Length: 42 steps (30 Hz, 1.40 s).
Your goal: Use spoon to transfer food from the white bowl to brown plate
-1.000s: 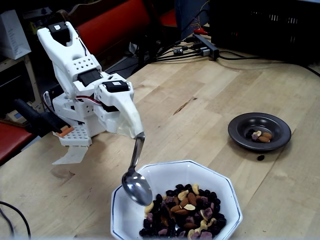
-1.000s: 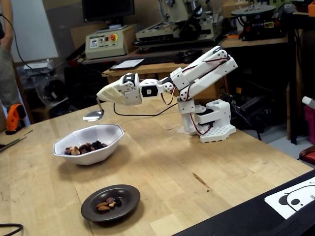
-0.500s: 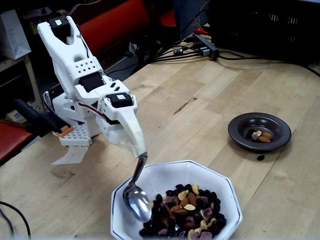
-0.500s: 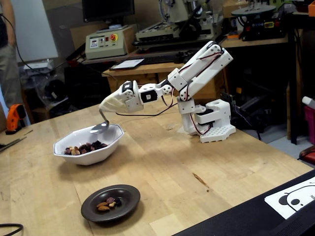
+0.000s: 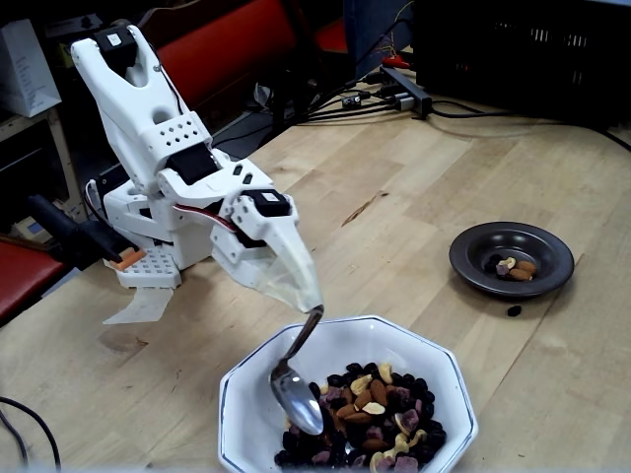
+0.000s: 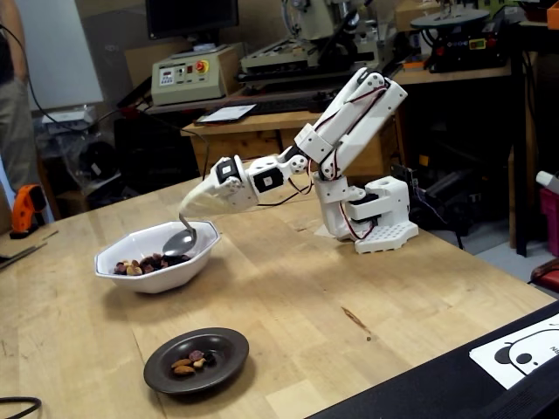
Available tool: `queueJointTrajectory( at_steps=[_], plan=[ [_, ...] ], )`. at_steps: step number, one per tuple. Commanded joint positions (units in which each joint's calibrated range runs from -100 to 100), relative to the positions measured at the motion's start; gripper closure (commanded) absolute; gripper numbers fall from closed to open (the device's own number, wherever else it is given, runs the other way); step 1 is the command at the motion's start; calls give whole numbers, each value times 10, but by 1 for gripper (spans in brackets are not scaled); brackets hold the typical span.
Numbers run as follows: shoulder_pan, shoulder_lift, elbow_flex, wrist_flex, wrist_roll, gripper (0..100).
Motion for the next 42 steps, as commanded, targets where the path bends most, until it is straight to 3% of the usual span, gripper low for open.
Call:
queueJointTrajectory(
  at_steps=[1,16,32,42],
  plan=[
    [-20,26,-13,-17,10,96],
    [-18,361,-379,-18,32,96],
    [-23,365,-368,-17,30,96],
    [-24,364,-290,-19,-26,96]
  ],
)
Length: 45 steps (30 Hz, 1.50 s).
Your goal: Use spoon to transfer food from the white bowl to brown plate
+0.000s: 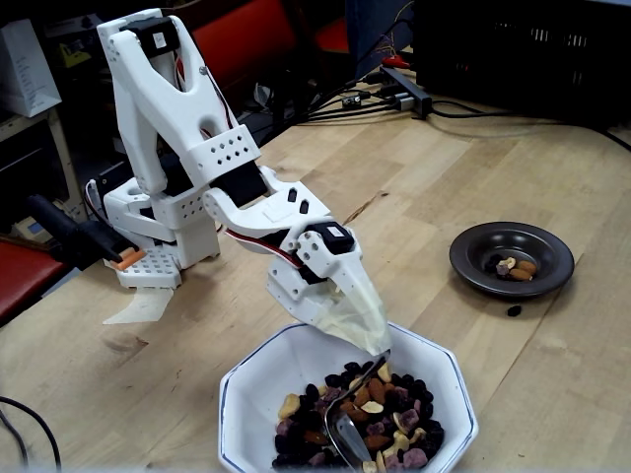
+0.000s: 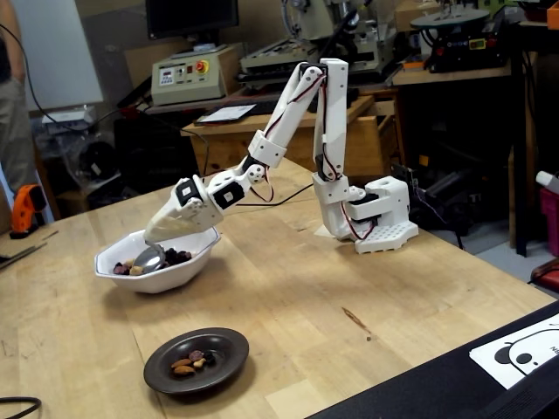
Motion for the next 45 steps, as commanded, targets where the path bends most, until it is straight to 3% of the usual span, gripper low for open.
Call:
queueJointTrajectory(
  at_steps=[1,6,14,31,45],
  plan=[
    [-6,-6,5,-8,-10,96],
    [-6,-6,11,-8,1,96],
    [0,-6,5,-8,90,96],
    [2,-7,8,-1,196,96],
    [-2,-6,24,0,201,96]
  ],
)
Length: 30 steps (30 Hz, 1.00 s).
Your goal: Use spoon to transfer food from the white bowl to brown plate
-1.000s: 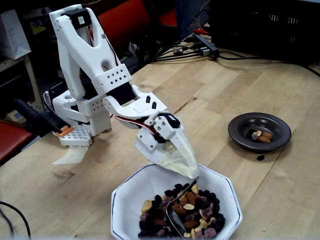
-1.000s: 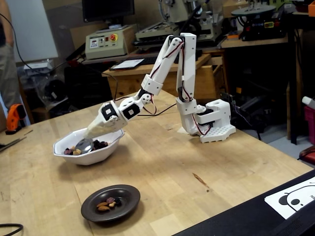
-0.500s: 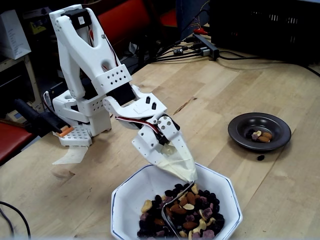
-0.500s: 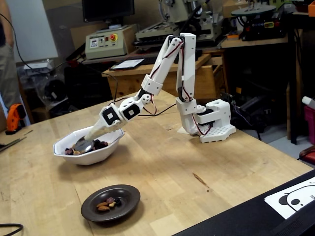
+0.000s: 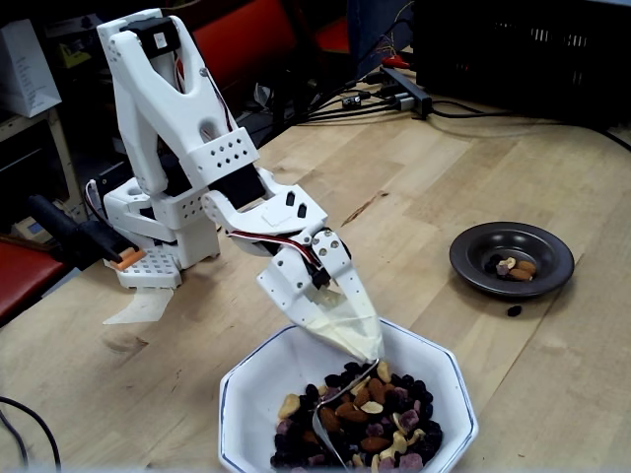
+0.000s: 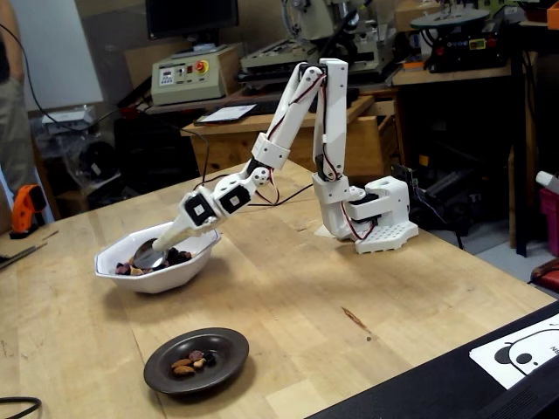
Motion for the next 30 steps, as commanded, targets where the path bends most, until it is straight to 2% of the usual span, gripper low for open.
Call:
queueJointTrajectory(
  at_steps=[1,5,11,18,30],
  plan=[
    [-2,-6,5,2,-2,96],
    [-8,-6,18,2,-35,96],
    [-63,-6,21,-4,-115,96],
    [-125,-5,15,-5,-181,96],
    [-132,-5,13,-6,-228,96]
  ],
)
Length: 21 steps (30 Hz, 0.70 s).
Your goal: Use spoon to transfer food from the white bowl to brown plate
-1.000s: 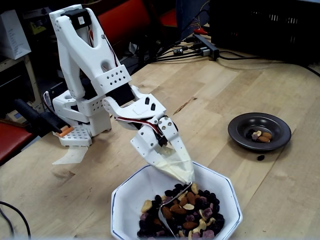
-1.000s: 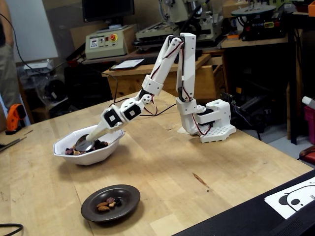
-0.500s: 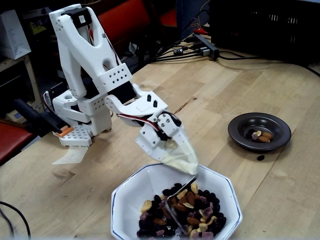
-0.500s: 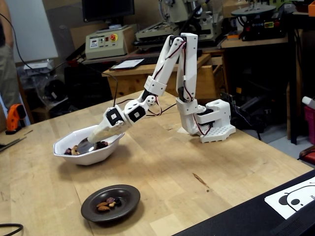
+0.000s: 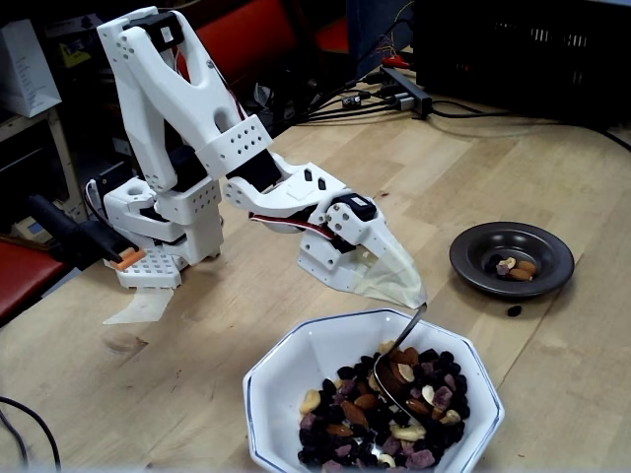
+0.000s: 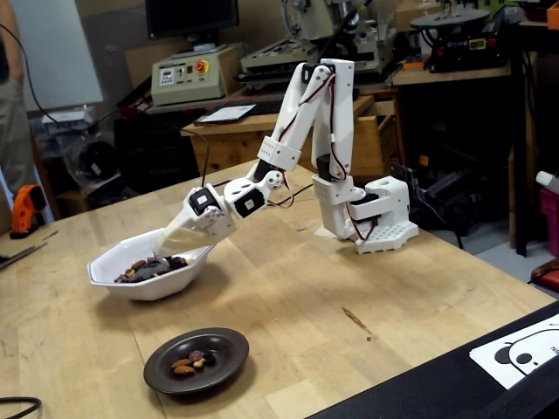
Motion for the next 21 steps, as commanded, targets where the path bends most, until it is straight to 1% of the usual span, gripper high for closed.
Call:
queueJointTrajectory(
  at_steps=[1,9,13,21],
  plan=[
    [-14,-5,-9,1,-16,96],
    [-14,-8,-14,1,-69,96],
    [-13,-38,-41,1,-96,96],
    [-12,-55,-52,1,-121,96]
  ],
)
